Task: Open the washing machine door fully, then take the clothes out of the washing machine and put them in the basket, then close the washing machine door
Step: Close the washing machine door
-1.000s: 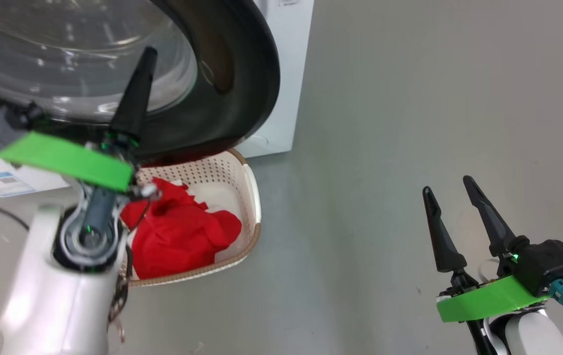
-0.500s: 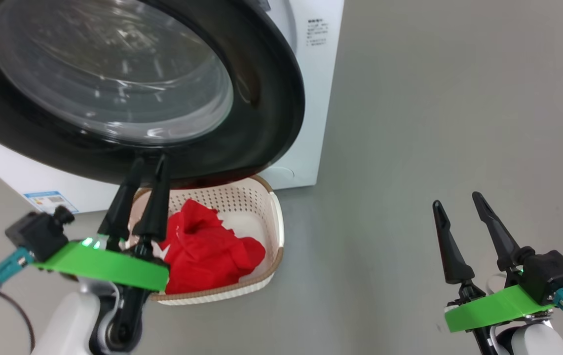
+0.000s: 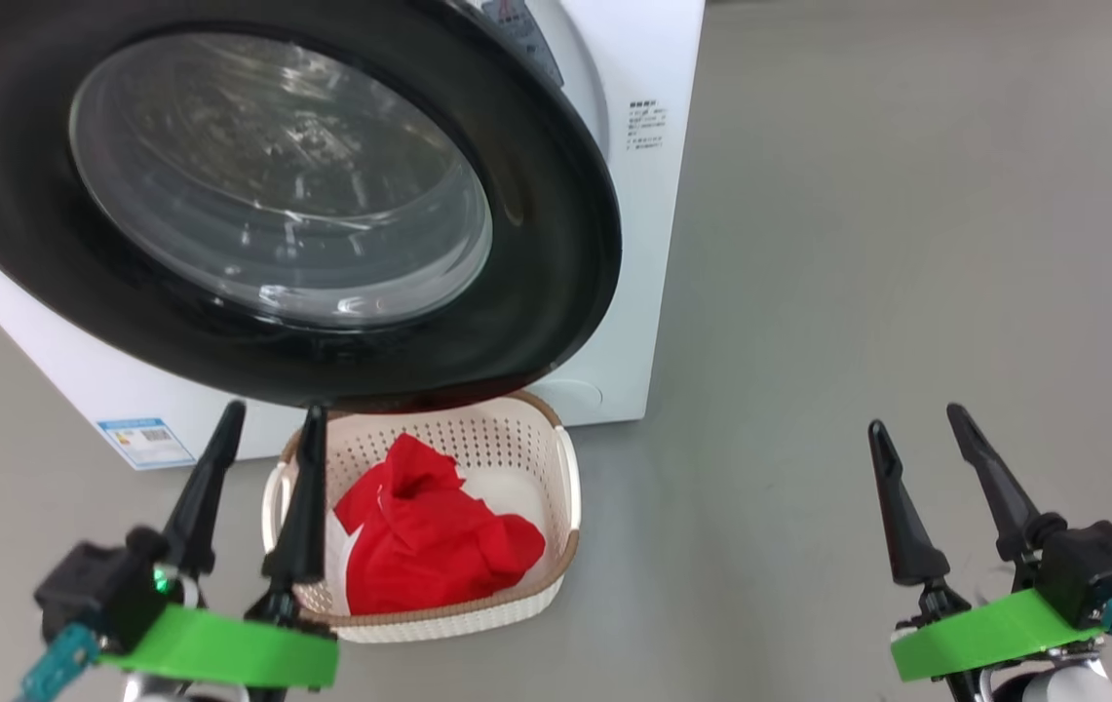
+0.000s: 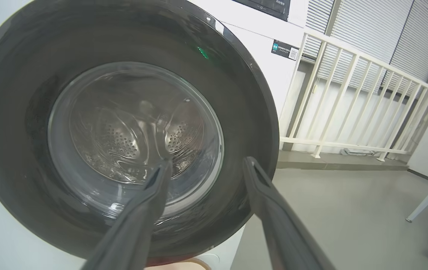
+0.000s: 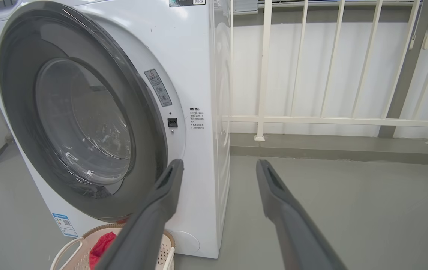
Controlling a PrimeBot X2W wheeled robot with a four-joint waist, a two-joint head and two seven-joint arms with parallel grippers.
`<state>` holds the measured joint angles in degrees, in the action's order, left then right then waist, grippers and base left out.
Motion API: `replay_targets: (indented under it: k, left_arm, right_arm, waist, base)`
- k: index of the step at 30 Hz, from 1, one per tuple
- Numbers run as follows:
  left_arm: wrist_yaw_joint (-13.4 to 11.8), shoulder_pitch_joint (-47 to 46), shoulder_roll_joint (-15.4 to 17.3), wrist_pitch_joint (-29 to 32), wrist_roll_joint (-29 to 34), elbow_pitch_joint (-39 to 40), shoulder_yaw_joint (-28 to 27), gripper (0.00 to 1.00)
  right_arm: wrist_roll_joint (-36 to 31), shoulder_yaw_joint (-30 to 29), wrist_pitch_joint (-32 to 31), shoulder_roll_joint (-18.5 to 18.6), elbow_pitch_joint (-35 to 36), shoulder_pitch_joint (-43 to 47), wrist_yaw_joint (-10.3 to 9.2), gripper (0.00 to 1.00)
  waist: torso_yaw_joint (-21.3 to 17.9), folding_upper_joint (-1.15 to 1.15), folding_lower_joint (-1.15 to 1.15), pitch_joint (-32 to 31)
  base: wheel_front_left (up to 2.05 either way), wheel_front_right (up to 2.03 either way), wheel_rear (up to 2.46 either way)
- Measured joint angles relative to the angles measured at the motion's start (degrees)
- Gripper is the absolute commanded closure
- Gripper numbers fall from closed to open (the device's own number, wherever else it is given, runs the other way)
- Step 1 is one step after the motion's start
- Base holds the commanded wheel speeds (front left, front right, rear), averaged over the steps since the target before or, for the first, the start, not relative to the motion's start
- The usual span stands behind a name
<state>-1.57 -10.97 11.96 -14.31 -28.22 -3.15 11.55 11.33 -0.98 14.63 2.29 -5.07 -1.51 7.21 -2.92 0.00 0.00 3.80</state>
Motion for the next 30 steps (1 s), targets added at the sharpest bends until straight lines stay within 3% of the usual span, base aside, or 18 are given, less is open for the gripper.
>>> replay_targets:
  k: [10, 30]
  left_arm:
    - [1.1, 9.1, -2.3, 0.0, 9.2, 2.8, -5.5, 0.0]
    - [5.1, 12.5, -6.7, 0.0, 15.2, 0.5, -11.1, 0.0]
  right_arm:
    - [-1.4, 0.1, 0.0, 0.0, 1.3, 3.6, -0.01, 0.0]
    - [-2.9, 0.2, 0.0, -0.1, 3.1, 7.0, -0.01, 0.0]
  waist:
    - [0.0, 0.0, 0.0, -3.9]
    - [0.8, 0.0, 0.0, -5.5]
  base:
    - [0.0, 0.0, 0.0]
    - [0.0, 0.0, 0.0]
